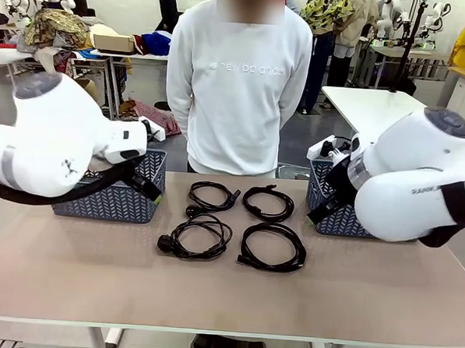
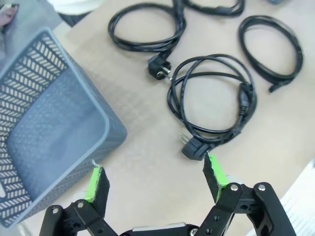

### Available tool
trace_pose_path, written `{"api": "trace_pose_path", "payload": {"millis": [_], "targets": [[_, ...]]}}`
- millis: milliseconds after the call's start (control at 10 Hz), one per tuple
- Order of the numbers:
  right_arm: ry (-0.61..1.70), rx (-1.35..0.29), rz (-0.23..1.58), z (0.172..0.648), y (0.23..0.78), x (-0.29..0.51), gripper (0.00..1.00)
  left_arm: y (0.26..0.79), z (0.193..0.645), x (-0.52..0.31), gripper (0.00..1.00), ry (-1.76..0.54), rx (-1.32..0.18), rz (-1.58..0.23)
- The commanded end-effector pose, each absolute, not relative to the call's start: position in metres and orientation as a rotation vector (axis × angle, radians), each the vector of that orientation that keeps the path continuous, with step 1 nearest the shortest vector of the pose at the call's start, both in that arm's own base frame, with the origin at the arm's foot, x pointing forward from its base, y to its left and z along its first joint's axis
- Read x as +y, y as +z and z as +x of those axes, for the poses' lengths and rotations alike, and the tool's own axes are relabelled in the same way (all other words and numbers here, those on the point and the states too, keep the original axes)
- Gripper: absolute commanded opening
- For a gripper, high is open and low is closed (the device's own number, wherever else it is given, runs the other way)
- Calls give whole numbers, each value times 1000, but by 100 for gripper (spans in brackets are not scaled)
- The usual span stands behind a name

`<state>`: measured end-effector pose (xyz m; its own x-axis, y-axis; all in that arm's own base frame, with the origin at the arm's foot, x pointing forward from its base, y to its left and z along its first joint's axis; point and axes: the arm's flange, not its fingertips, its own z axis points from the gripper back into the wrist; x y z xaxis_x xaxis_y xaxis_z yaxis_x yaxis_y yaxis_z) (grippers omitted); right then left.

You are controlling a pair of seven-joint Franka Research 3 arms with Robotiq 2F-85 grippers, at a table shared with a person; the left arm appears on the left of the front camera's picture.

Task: Organize the cables according to human instructions.
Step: Pick up a bundle of cables and place it in the basket indicated by the human.

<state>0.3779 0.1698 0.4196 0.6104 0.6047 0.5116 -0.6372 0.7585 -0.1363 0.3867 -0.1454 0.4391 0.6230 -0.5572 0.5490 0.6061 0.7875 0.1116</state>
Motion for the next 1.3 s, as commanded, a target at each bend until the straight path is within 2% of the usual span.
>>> {"api": "trace_pose_path", "payload": {"millis": [0,500,1000,1200], "targets": [[800,-578,135,369,443,144,100,457,381,-116,100,-757,-586,-167],[926,-608,303,373,480,94,100,494,395,-73,100,-950,-590,-373],[974,-643,363,389,493,60,100,505,416,-52,100,-1076,-555,-390],[942,-656,310,392,496,61,100,505,409,-55,100,-1040,-550,-384]]}}
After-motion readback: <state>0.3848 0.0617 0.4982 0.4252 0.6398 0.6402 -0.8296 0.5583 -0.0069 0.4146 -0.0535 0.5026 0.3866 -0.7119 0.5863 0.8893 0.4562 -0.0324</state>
